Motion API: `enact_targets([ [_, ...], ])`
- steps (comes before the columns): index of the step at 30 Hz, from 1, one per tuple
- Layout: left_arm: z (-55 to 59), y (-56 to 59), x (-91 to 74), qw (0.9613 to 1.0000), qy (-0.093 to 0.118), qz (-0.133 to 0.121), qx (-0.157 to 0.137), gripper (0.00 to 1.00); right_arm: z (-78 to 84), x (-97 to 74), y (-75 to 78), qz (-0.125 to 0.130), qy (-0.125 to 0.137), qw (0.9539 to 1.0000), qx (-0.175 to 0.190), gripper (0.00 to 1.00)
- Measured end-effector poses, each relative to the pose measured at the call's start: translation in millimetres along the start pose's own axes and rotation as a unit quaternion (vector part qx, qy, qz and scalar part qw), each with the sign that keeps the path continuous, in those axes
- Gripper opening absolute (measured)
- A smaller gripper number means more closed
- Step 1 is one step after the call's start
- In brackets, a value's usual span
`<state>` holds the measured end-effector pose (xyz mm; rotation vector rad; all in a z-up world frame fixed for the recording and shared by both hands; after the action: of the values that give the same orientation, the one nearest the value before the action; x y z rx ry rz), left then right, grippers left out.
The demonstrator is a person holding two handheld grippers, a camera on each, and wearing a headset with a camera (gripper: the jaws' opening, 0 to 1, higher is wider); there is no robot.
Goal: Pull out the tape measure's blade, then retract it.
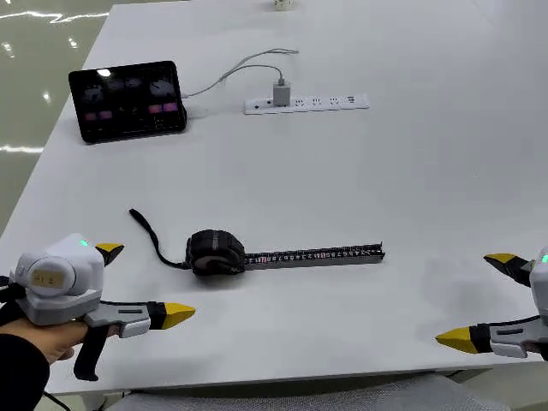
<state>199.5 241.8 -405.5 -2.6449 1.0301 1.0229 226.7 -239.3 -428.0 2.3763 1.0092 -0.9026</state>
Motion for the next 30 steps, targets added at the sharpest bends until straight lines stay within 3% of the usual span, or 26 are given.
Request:
enact_targets([
  [7, -4.8, 5.1, 13.2, 0.9994, -0.009, -0.032, -0.006, 0.99, -10.6, 7.8, 7.1, 0.0, 0.001, 0.9998, -0.02, 0.99],
  [12, -18.6, 4.3, 24.9, 0.9975, 0.018, -0.052, -0.043, 0.99, -24.5, 14.2, 11.4, -0.005, -0.003, 0.9991, -0.042, 0.99],
  [20, -35.3, 19.2, 41.6, 0.9977, 0.031, -0.054, -0.027, 0.99, -46.3, 26.3, 16.7, -0.016, -0.009, 0.9963, -0.084, 0.99],
  [23, -36.8, 22.1, 47.5, 0.9974, 0.028, -0.055, -0.038, 0.99, -48.0, 32.2, 18.0, -0.026, -0.016, 0.9948, -0.098, 0.97],
  [26, -41.2, 21.6, 51.9, 0.9955, 0.044, -0.065, -0.053, 0.99, -48.0, 37.8, 19.4, -0.038, -0.027, 0.9902, -0.132, 0.93],
  [30, -45.0, 23.5, 56.4, 0.9938, 0.046, -0.08, -0.063, 0.99, -50.8, 43.7, 19.4, -0.052, -0.035, 0.9886, -0.137, 0.94],
])
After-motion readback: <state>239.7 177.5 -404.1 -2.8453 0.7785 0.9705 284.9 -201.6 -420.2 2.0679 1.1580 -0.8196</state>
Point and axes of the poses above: the centre of the closed fingertips' face, and the gripper's own axes: x roughly forward along the fingers, y roughly to its right, z roughly out of its underside, the point moved 7 cm from there along -x, roughly backward along the fingers, and after that the axes turned 9 degrees about z, right-handed, at the moved point
